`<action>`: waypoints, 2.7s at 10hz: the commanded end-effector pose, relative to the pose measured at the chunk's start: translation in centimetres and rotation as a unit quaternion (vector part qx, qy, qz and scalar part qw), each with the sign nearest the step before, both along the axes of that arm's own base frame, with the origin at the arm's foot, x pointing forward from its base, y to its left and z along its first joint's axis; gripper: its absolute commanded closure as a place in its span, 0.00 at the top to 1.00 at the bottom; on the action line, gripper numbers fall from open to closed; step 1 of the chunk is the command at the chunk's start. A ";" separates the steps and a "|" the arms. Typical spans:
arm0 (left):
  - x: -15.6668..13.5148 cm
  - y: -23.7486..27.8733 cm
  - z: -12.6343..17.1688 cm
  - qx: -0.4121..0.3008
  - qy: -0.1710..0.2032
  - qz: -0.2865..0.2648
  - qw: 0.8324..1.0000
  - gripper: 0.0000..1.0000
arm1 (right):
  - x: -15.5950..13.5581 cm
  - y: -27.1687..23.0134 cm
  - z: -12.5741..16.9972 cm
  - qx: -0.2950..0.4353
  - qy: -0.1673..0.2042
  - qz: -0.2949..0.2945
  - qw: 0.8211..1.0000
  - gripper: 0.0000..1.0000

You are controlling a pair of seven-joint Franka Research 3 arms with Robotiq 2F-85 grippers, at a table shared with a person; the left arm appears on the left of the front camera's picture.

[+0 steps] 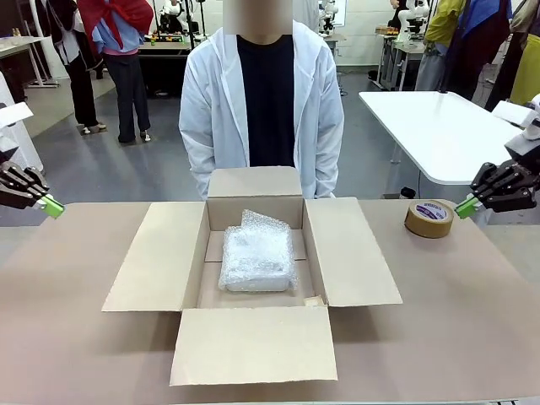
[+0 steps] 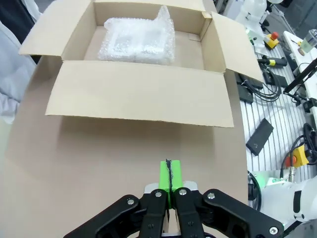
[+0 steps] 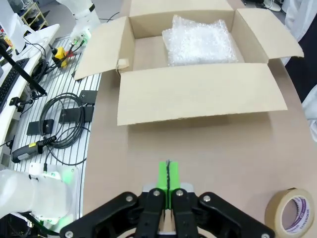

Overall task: Wrap the clocks to prevent damage.
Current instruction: Once the human has placed the objects inside and stepped back, release both hands from the side flaps of the Package Box, then push the right (or left) flap of the Package Box to close it.

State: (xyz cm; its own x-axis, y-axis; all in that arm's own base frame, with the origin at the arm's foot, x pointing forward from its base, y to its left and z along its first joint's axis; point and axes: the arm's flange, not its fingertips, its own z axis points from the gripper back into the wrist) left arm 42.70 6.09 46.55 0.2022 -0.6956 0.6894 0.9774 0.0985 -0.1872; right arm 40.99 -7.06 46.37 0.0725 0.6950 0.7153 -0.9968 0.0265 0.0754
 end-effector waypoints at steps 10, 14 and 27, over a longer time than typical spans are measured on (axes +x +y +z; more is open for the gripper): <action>0.2 0.0 -0.4 0.002 0.006 -0.001 1.000 0.00 | 0.2 0.5 -0.3 -0.005 0.005 0.004 1.000 0.01; 0.2 0.0 -0.4 0.002 0.006 -0.001 1.000 0.00 | 0.2 0.5 -0.3 -0.005 0.005 0.004 1.000 0.01; 0.2 0.0 -0.4 0.002 0.006 -0.001 1.000 0.00 | 0.2 0.5 -0.3 -0.005 0.005 0.004 1.000 0.01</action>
